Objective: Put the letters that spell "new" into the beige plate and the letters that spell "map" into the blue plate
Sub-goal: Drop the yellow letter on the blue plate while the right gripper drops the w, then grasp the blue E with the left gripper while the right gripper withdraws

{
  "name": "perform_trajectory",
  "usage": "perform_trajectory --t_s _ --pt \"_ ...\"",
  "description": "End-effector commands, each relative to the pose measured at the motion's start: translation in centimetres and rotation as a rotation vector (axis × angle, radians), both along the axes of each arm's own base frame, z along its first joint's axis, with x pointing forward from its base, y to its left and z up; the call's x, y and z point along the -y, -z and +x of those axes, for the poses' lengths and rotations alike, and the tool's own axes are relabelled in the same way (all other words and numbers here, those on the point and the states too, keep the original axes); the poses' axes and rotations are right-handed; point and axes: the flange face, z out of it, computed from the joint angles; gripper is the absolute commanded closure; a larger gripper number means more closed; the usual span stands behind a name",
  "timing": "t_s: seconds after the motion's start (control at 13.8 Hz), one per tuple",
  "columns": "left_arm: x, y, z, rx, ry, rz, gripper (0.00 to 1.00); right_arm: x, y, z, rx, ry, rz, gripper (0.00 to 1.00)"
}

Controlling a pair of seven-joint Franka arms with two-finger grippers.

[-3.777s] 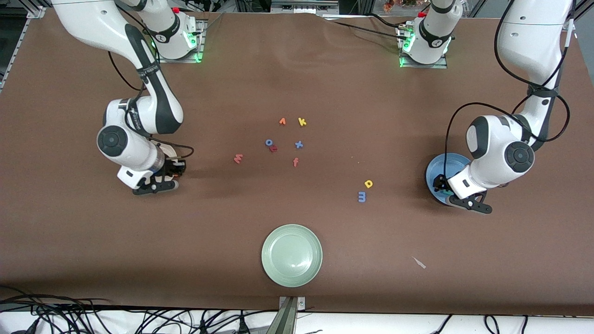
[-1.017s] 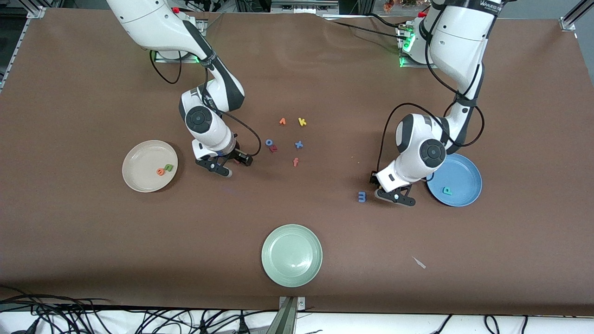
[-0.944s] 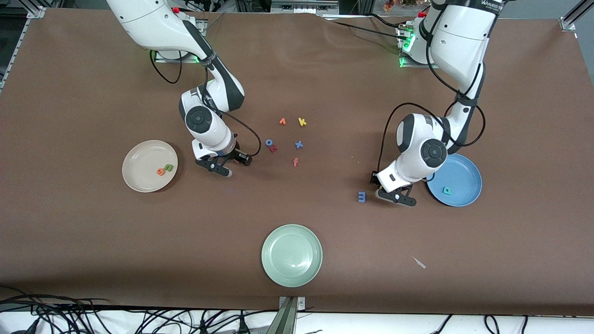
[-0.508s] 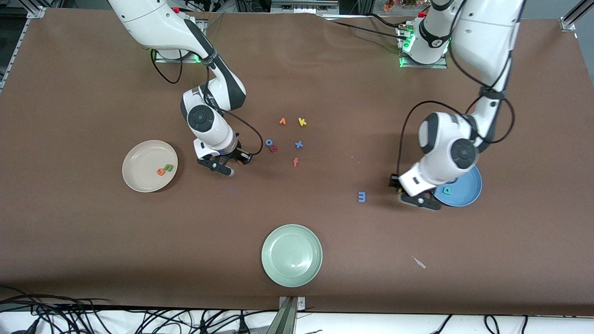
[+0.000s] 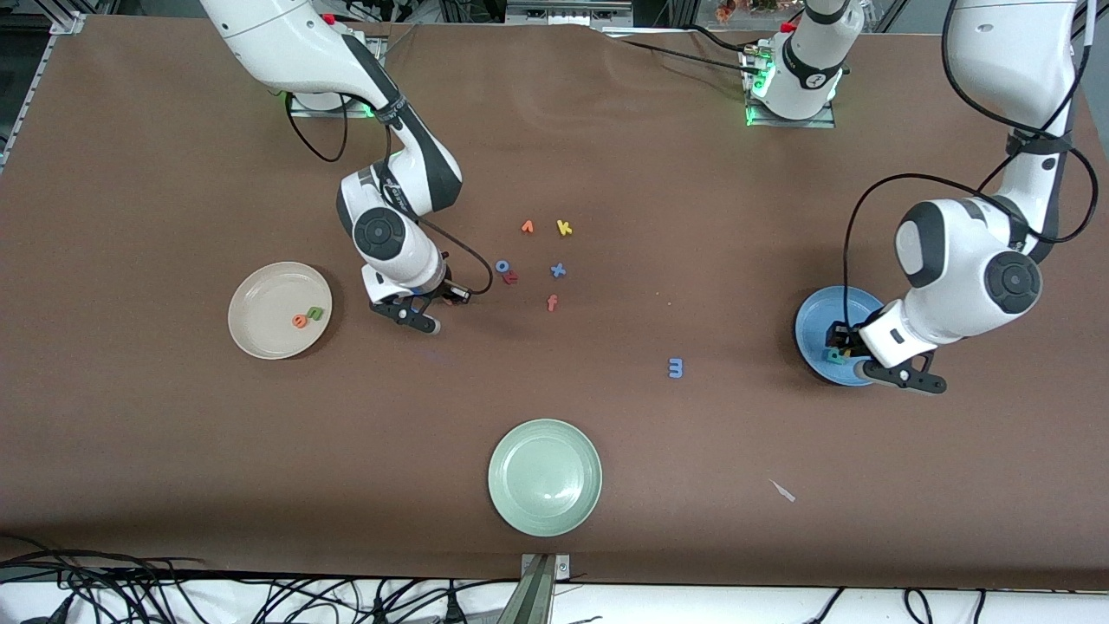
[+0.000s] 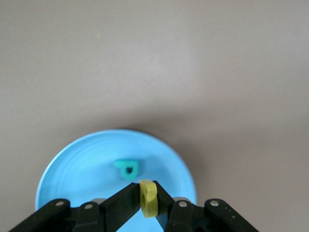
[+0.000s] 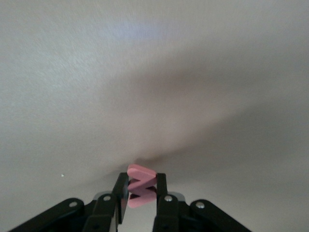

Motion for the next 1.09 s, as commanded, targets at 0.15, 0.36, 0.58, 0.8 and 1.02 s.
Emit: perform_trajectory --t_s 0.15,0.36,0.58,0.8,1.02 --pt "-0.3 1.5 -1.3 -0.034 0.038 0.013 0.20 5.0 -2.6 3.3 -0.062 -0.230 -0.050 0.90" --pt "0.9 1.1 -1.0 -0.022 0.038 0.002 0.20 9.0 -4.5 4.2 -0.073 -0.356 -0.049 0.90" --pt "6.6 0.8 0.0 0.003 0.049 -0.076 0.21 13.8 -5.0 4.6 -0.101 -0.476 -0.047 0.90" --pt "13.9 2.5 1.6 0.067 0.024 -0.160 0.21 19.5 -4.8 5.1 -0.116 -0.602 -0.036 0.89" --pt "19.2 3.9 3.4 0.122 0.064 -0.162 0.21 22.7 -3.8 5.1 -0.114 -0.696 -0.029 0.88"
